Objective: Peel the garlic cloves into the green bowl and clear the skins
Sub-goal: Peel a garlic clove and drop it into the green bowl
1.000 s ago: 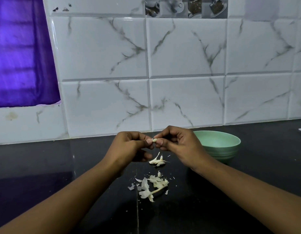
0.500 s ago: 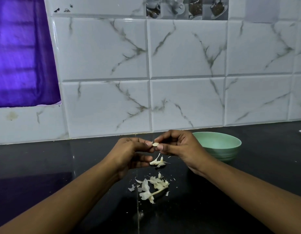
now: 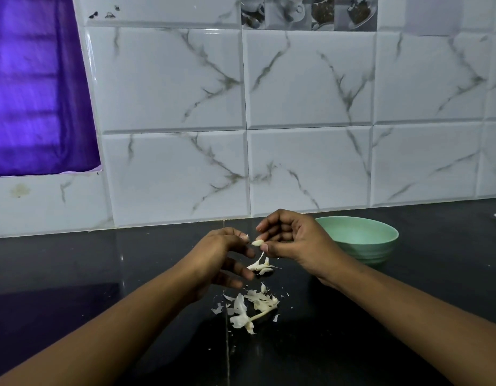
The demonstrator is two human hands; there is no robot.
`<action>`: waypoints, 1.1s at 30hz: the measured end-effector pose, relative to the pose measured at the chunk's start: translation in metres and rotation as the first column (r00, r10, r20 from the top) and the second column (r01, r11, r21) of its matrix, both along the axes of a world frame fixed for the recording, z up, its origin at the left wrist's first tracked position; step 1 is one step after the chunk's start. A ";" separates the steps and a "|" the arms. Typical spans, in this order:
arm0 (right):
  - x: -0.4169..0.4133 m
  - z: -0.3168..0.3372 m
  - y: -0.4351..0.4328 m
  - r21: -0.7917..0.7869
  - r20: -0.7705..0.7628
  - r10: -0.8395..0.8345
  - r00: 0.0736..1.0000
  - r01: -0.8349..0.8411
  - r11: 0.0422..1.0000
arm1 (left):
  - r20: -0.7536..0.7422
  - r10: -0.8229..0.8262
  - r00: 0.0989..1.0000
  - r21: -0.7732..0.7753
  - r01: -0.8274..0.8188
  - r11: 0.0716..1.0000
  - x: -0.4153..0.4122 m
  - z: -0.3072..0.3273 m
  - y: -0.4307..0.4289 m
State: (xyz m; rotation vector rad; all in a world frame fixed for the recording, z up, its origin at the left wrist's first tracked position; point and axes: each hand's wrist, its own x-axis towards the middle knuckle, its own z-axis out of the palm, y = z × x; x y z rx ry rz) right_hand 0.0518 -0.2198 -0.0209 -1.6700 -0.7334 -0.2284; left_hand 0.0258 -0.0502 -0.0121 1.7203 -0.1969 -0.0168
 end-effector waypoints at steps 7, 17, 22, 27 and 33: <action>0.001 0.000 -0.001 0.049 -0.168 0.031 0.985 -0.023 0.999 | 0.052 -0.069 0.996 0.271 0.052 0.961 -0.001 0.011 0.013; 0.001 0.000 -0.003 0.071 -0.291 0.084 0.953 -0.067 0.995 | 0.043 -0.344 0.938 0.825 0.161 0.541 -0.001 0.017 0.026; 0.001 0.000 -0.003 0.074 -0.294 0.098 0.951 -0.080 0.994 | 0.094 -0.297 0.950 0.768 0.121 0.629 0.004 0.016 0.030; -0.001 0.002 -0.002 0.082 -0.284 0.113 0.952 -0.094 0.992 | 0.197 -0.266 0.944 0.739 0.035 0.673 0.005 0.015 0.027; -0.003 0.001 -0.002 0.070 -0.267 0.119 0.956 -0.104 0.992 | 0.326 -0.187 0.927 0.618 -0.059 0.784 0.005 0.011 0.024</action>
